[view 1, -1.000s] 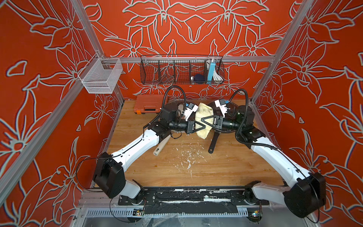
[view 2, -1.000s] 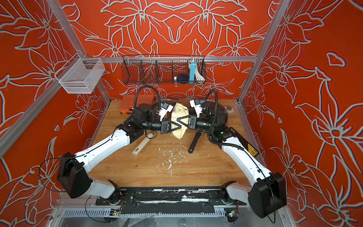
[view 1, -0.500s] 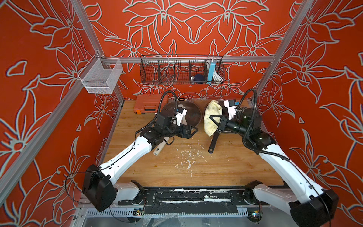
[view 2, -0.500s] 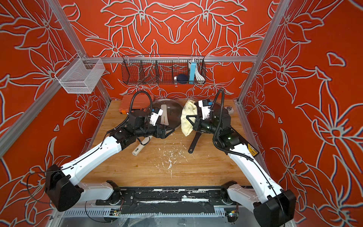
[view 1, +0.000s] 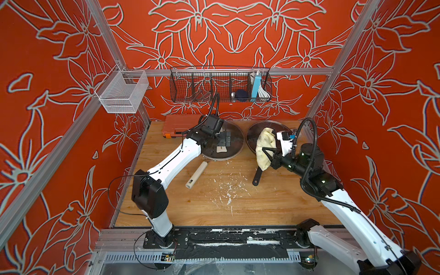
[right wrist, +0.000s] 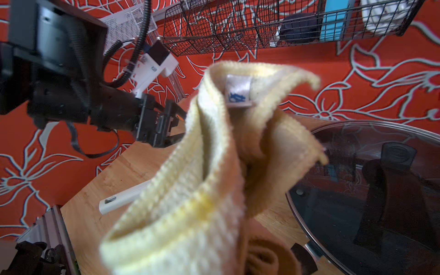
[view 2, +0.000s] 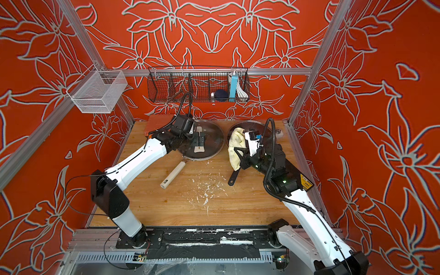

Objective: Wipe the pot lid with a cloth
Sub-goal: Pick up the pot lid from the cooking pot.

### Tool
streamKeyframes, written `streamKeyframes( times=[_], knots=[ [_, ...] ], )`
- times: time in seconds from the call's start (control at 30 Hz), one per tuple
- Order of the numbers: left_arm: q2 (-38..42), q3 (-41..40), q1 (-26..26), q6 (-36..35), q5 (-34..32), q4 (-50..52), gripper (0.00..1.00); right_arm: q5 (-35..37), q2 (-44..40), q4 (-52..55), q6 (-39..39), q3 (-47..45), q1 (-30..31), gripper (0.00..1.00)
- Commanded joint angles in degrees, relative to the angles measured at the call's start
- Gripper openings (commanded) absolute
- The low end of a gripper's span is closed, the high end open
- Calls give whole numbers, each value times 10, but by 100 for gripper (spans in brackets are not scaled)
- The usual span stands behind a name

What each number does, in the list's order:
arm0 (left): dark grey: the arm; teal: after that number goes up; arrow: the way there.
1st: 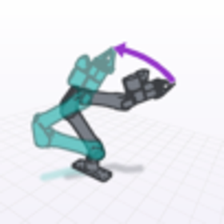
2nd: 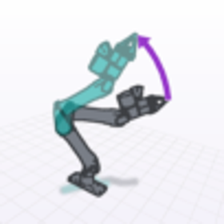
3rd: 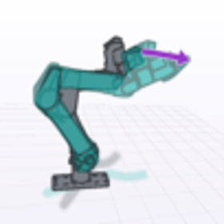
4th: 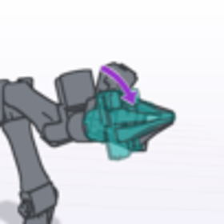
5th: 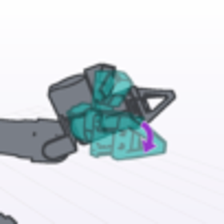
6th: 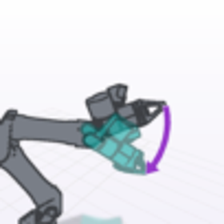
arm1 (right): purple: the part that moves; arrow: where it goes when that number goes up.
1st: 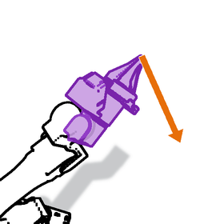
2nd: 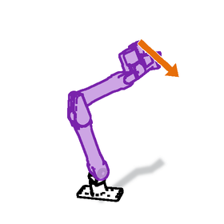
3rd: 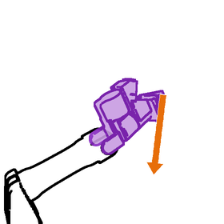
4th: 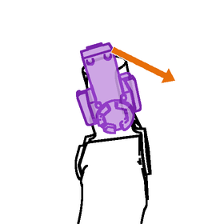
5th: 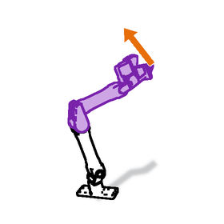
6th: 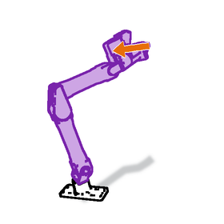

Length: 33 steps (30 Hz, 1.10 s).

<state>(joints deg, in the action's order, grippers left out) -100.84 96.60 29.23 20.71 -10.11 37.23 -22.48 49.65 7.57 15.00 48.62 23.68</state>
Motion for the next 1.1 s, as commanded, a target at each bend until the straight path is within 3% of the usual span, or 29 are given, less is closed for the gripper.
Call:
streamKeyframes(
  times=[0.0,0.3,0.57,0.77,1.07],
  knots=[
    [-52,62,-5,-7,-57,54,100,11,-18,1,-36,-16,4,0],
    [-183,186,-13,-7,-69,67,98,-9,-19,3,-53,-18,4,0],
    [-269,266,-18,11,-106,97,79,-3,-23,7,-63,-22,4,0],
    [-286,269,-22,32,-115,105,66,7,-29,14,-71,-24,4,0],
    [-301,259,-29,49,-101,107,56,11,-30,18,-71,-23,4,0]
  ],
)
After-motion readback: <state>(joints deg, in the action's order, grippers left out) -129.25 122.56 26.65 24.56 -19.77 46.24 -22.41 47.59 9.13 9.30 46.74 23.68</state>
